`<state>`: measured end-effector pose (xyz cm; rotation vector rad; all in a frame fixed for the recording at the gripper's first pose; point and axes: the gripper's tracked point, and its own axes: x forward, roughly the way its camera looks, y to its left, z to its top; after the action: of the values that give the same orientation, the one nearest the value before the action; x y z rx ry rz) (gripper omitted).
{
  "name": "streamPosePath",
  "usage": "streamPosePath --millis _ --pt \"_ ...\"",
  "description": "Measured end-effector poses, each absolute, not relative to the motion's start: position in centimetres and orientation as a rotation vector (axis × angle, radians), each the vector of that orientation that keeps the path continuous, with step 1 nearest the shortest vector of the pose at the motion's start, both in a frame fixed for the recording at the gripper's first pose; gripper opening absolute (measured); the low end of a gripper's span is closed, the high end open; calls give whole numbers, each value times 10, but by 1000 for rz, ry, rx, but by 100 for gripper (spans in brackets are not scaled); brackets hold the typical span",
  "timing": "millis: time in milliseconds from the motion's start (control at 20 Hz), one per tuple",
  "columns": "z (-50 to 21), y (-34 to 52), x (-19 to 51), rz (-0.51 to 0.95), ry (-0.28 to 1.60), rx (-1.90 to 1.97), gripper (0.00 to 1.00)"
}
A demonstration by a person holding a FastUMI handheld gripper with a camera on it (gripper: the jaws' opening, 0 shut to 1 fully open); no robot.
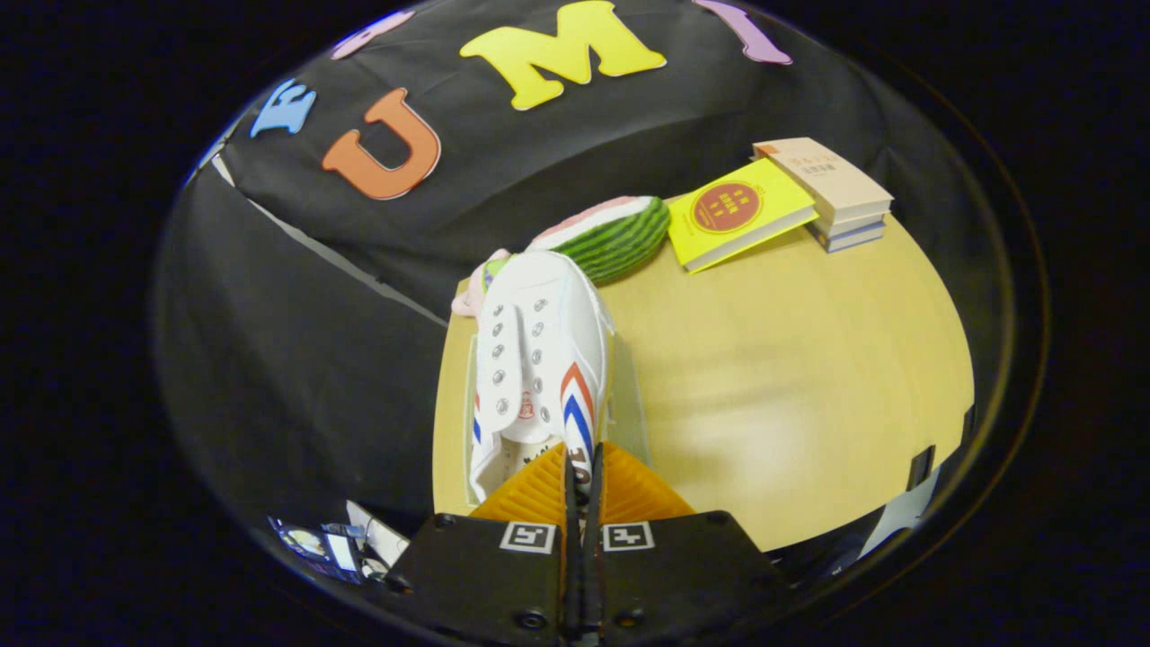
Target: Open the storage box then place both shoes into the box .Put the left shoe in first, then the right shoe, with the right side of both shoes facing outward in a uniform manner.
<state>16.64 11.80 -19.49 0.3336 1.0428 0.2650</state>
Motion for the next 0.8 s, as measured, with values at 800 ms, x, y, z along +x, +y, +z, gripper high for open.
streamPosePath --millis 800 --pt "-287 158 187 184 925 282 11"
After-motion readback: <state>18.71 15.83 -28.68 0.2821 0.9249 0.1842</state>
